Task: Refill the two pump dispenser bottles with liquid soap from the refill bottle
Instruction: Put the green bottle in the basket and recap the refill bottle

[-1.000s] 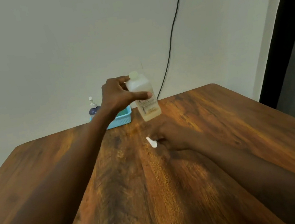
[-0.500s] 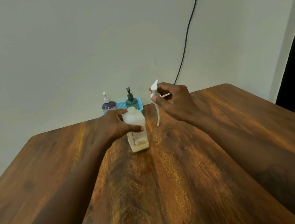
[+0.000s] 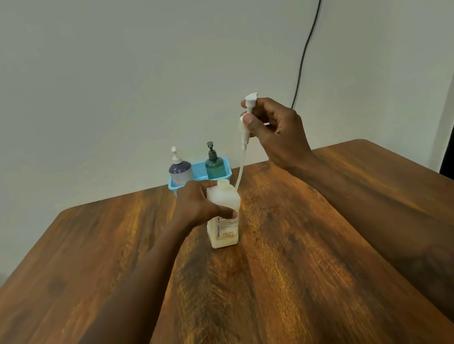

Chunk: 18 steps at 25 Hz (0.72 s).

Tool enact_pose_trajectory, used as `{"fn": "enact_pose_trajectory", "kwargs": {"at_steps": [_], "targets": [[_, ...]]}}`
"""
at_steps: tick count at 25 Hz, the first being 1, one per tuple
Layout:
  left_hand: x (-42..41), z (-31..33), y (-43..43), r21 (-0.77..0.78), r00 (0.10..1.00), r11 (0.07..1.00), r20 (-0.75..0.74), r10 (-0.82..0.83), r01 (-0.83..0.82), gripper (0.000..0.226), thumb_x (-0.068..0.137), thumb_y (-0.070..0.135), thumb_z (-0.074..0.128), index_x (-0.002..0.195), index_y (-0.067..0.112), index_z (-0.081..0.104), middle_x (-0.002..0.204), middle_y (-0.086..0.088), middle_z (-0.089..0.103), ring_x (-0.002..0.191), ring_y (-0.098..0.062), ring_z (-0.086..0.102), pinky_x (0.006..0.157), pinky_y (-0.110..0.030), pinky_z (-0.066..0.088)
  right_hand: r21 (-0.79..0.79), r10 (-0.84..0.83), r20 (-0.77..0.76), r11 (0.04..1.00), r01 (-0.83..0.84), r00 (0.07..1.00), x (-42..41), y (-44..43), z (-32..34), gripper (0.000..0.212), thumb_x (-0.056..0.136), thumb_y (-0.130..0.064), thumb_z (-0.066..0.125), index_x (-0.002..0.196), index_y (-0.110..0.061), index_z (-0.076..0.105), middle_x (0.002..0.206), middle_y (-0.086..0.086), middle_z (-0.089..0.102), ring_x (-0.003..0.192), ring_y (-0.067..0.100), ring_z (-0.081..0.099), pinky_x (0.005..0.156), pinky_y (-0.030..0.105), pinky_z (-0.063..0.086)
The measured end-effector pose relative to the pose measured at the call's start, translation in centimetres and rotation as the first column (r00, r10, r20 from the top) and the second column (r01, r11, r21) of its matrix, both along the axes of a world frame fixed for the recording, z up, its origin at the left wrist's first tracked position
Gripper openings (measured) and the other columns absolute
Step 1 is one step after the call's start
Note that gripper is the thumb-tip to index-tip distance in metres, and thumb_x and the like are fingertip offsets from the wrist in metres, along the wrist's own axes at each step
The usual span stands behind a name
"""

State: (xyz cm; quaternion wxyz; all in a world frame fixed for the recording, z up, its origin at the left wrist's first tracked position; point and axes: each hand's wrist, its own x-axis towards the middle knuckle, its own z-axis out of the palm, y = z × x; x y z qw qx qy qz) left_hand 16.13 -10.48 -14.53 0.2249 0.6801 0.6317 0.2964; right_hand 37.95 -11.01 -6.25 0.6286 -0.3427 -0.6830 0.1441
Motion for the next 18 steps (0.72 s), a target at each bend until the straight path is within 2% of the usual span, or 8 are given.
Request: {"fn": "enact_pose_trajectory", "kwargs": {"at_steps": [3,12,14,18], "targets": [[0.5,0.1,-0.3,0.014,1.000,1.000,-0.022,-0.006,0.007,0.087,0.061,0.032,0.097,0.139,0.018,0.060,0.132,-0.001,0.066,0.116,-0.020,0.065,0.067,-0.016,0.047,-0.004,0.006,-0.093,1.000,-0.007,0.996,0.0,0.2,0.9,0.024,0.099,-0.026,0.062,0.123,-0.024,0.067,0.104,-0.021,0.070,0.103,0.009,0.069,0.088,0.044,0.061],[1.3,0.8,-1.2,0.043,0.999,0.999,-0.045,-0.010,0.012,0.086,0.064,0.038,0.095,0.141,0.020,0.059,0.134,0.000,0.066,0.114,-0.018,0.065,0.065,-0.013,0.045,-0.030,0.047,-0.151,0.998,-0.052,0.987,-0.2,0.5,1.0,0.028,0.099,-0.021,0.063,0.126,-0.015,0.067,0.105,-0.011,0.071,0.102,0.012,0.071,0.083,0.041,0.063],[1.6,1.3,-1.5,0.059,1.000,0.998,-0.020,-0.013,0.014,0.086,0.064,0.040,0.095,0.140,0.019,0.060,0.131,0.001,0.067,0.111,-0.016,0.067,0.065,-0.014,0.049,-0.065,0.085,-0.156,0.993,-0.096,0.984,-0.1,0.5,0.6,0.028,0.100,-0.018,0.063,0.127,-0.013,0.066,0.107,-0.011,0.071,0.103,0.012,0.071,0.082,0.041,0.063],[2.4,2.2,-1.6,0.117,0.999,0.992,0.001,-0.044,0.044,0.085,0.061,0.044,0.095,0.134,0.017,0.064,0.125,0.001,0.071,0.104,-0.014,0.071,0.074,-0.021,0.058,-0.103,0.151,-0.200,0.979,-0.174,0.968,0.0,0.5,0.3,0.030,0.100,-0.014,0.064,0.129,-0.008,0.065,0.112,0.000,0.072,0.105,0.016,0.071,0.082,0.041,0.063]]}}
